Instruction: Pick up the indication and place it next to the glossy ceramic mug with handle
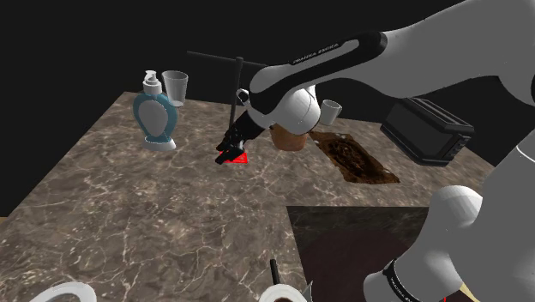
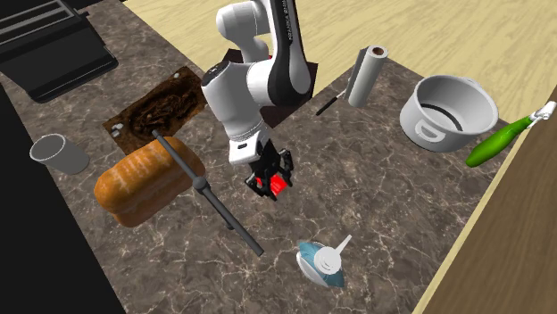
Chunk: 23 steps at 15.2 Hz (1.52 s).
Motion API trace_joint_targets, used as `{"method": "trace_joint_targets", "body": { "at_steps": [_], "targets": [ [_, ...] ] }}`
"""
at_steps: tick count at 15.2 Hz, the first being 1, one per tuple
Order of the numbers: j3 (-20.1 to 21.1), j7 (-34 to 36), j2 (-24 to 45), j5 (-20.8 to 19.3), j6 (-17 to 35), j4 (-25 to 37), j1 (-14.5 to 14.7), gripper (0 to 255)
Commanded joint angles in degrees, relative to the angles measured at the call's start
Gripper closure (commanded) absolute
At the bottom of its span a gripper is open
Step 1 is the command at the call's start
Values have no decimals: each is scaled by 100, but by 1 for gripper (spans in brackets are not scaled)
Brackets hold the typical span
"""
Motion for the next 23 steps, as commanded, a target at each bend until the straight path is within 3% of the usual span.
{"method": "trace_joint_targets", "body": {
  "at_steps": [1, 12, 23],
  "targets": [
    [-25, 208, -103, -212, -77, 19, 10, 255],
    [-95, 1156, -635, -1191, -591, 201, -22, 255],
    [-86, 1878, -1025, -1890, -1218, 577, -108, 255]
  ]
}}
